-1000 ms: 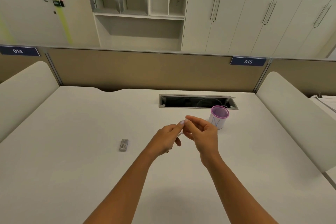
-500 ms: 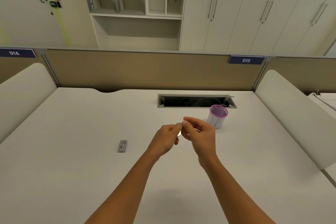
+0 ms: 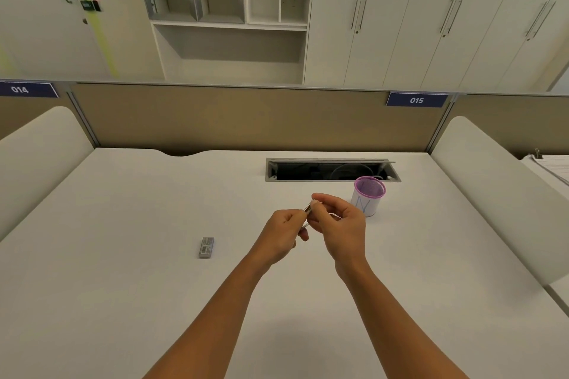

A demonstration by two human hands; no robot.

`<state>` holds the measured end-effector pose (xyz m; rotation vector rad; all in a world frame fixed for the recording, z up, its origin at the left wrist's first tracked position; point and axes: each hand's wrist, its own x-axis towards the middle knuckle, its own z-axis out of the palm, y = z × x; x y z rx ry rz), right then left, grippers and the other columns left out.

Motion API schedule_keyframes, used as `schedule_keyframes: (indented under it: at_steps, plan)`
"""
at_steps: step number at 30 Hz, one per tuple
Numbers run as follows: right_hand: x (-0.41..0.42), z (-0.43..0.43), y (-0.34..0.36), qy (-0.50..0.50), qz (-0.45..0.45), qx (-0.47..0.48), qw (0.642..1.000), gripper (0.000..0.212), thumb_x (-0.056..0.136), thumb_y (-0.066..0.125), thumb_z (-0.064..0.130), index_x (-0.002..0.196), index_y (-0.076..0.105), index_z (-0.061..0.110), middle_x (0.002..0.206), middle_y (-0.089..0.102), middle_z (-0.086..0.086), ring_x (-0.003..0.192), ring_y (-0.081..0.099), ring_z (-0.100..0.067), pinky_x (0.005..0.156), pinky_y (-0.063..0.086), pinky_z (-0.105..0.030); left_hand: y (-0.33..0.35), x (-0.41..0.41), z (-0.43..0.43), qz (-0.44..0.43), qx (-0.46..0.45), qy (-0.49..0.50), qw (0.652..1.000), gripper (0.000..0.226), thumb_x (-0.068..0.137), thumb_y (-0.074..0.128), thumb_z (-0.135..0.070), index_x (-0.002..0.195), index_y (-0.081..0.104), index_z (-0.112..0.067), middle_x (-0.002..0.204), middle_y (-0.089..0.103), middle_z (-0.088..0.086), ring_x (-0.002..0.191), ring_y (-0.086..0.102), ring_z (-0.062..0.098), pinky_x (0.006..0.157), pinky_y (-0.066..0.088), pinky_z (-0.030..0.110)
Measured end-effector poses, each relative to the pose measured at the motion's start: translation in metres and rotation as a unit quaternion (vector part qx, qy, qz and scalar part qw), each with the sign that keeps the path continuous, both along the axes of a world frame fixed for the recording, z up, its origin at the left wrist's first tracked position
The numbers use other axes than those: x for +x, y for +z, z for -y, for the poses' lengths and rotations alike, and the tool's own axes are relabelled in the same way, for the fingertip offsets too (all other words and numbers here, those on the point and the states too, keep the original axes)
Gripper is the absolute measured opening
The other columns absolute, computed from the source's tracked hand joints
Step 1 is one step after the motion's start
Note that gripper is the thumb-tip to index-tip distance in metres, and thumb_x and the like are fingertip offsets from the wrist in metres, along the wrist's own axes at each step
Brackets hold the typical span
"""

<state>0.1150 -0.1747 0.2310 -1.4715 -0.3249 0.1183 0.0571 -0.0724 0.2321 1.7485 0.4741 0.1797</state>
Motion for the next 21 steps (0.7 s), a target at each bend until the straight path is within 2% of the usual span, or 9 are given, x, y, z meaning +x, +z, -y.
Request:
schedule_keyframes:
  at_steps: [6, 10, 15, 17, 21]
  plan:
    - [0.004, 0.001, 0.0, -0.005, -0.021, 0.004, 1.0, 0.015, 0.088, 0.068, 0.013, 0.092, 0.074, 0.027, 0.081, 0.074, 0.007, 0.077, 0.073, -0.014, 0.061, 0.056, -0.017, 0.0, -0.003, -0.001, 0.004, -0.028, -0.048, 0.998, 0.037, 0.101, 0.034, -0.037, 0.086, 0.063, -0.02, 0.083, 0.067, 0.003, 0.052, 0.043, 0.008, 0.048, 0.037, 0.017]
    - [0.009, 0.004, 0.0, -0.013, -0.047, 0.01, 0.999, 0.014, 0.087, 0.068, 0.013, 0.094, 0.075, 0.022, 0.086, 0.074, -0.003, 0.076, 0.074, -0.019, 0.062, 0.058, -0.02, -0.001, -0.006, -0.004, 0.007, -0.021, -0.096, 0.995, 0.038, 0.102, 0.028, -0.037, 0.106, 0.062, -0.02, 0.097, 0.069, 0.004, 0.055, 0.049, 0.006, 0.054, 0.044, 0.019]
    - [0.011, 0.004, 0.002, -0.02, -0.073, 0.03, 0.997, 0.013, 0.087, 0.068, 0.012, 0.091, 0.073, 0.024, 0.087, 0.074, -0.005, 0.071, 0.074, -0.014, 0.057, 0.056, -0.017, 0.004, -0.01, -0.003, 0.028, -0.024, -0.128, 0.991, 0.037, 0.102, 0.027, -0.042, 0.119, 0.057, -0.028, 0.106, 0.067, 0.002, 0.059, 0.055, 0.003, 0.059, 0.048, 0.019]
    - [0.012, 0.004, 0.003, -0.023, -0.076, 0.036, 0.996, 0.014, 0.087, 0.068, 0.012, 0.091, 0.073, 0.024, 0.088, 0.074, -0.004, 0.071, 0.074, -0.014, 0.057, 0.056, -0.017, 0.005, -0.013, -0.003, 0.039, -0.015, -0.138, 0.99, 0.035, 0.102, 0.028, -0.041, 0.126, 0.051, -0.032, 0.109, 0.065, -0.001, 0.061, 0.056, 0.003, 0.062, 0.049, 0.018]
    - [0.014, 0.001, 0.007, -0.035, -0.068, 0.038, 0.996, 0.012, 0.087, 0.069, 0.013, 0.093, 0.073, 0.022, 0.09, 0.074, -0.003, 0.073, 0.074, -0.012, 0.057, 0.056, -0.017, 0.006, -0.015, -0.002, 0.049, -0.004, -0.149, 0.988, 0.044, 0.101, 0.033, -0.034, 0.145, 0.029, -0.03, 0.111, 0.06, -0.004, 0.068, 0.057, 0.006, 0.067, 0.049, 0.017]
